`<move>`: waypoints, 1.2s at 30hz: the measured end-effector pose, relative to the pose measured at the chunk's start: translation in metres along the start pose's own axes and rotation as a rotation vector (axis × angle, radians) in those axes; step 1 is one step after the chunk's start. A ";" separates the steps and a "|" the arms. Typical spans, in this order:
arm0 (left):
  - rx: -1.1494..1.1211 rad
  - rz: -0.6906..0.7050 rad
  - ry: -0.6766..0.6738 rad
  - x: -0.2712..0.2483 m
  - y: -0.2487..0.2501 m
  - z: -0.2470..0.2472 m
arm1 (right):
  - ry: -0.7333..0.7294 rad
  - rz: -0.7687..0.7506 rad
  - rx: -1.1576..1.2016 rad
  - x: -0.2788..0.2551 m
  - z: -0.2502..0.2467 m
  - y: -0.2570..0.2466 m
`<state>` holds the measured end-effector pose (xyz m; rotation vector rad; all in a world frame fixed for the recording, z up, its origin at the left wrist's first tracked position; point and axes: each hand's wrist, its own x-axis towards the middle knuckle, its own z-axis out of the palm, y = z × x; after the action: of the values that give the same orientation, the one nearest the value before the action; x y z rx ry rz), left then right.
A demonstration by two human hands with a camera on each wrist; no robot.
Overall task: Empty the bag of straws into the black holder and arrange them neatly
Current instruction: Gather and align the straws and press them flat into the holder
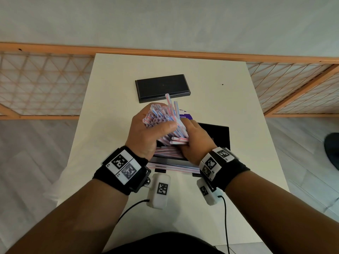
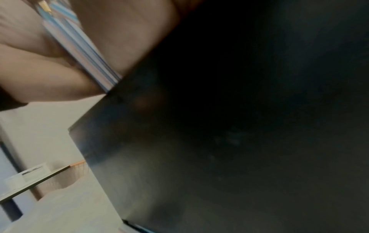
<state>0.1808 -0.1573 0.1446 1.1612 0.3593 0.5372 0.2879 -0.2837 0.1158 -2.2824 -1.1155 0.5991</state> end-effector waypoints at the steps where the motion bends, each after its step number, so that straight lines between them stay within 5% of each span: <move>1: -0.005 0.020 -0.012 0.000 0.003 -0.001 | 0.020 -0.029 0.009 -0.001 -0.001 -0.001; 4: 0.039 0.070 0.075 0.001 0.008 -0.009 | 0.060 -0.033 0.003 -0.002 -0.002 -0.003; 8: 0.007 -0.030 0.627 0.008 0.001 -0.030 | 0.019 0.102 -0.115 -0.003 -0.004 0.006; 9: -0.082 -0.072 0.673 0.007 -0.001 -0.035 | -0.018 0.130 -0.158 -0.003 -0.005 0.010; 11: -0.210 -0.152 0.630 0.001 -0.009 -0.038 | -0.099 0.182 -0.235 -0.004 -0.005 0.018; 15: -0.096 -0.246 0.464 -0.010 -0.019 -0.020 | -0.193 0.190 -0.282 0.000 -0.002 0.021; 19: -0.039 -0.151 0.590 -0.009 -0.010 -0.013 | -0.200 0.025 -0.174 0.001 -0.010 0.010; 24: -0.111 -0.132 0.564 -0.010 -0.005 -0.019 | -0.131 0.022 -0.165 -0.001 -0.017 0.013; 36: 0.426 0.377 0.446 -0.026 0.048 -0.009 | -0.042 -0.068 -0.065 -0.003 -0.023 0.012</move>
<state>0.1446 -0.1509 0.1857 1.5303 0.6655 1.0954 0.3064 -0.2986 0.1265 -2.2852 -1.2445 0.5942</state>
